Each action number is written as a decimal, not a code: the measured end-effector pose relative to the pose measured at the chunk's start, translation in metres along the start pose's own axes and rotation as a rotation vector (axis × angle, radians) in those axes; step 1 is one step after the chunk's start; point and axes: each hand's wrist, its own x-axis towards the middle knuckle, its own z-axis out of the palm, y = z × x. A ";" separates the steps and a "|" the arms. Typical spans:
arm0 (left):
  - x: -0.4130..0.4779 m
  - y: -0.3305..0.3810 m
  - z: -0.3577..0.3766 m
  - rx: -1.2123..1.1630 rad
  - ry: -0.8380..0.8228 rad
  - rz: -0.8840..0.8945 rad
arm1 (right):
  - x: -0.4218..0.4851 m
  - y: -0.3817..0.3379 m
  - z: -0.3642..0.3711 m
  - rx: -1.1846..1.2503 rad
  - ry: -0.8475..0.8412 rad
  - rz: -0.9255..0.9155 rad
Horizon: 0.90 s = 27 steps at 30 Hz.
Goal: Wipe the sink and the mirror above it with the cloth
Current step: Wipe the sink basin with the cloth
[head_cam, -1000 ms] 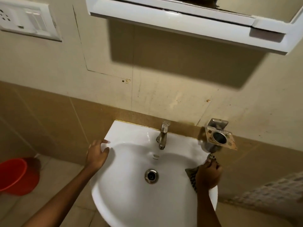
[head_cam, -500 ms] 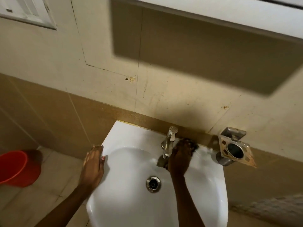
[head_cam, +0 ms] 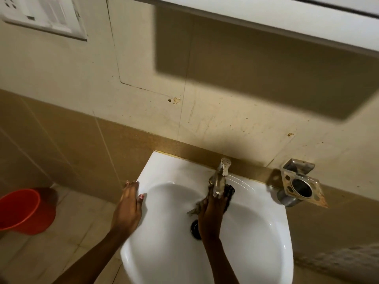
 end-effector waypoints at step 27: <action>-0.009 -0.004 -0.014 -0.553 0.144 -0.047 | -0.029 -0.148 0.106 -0.247 -0.589 -0.428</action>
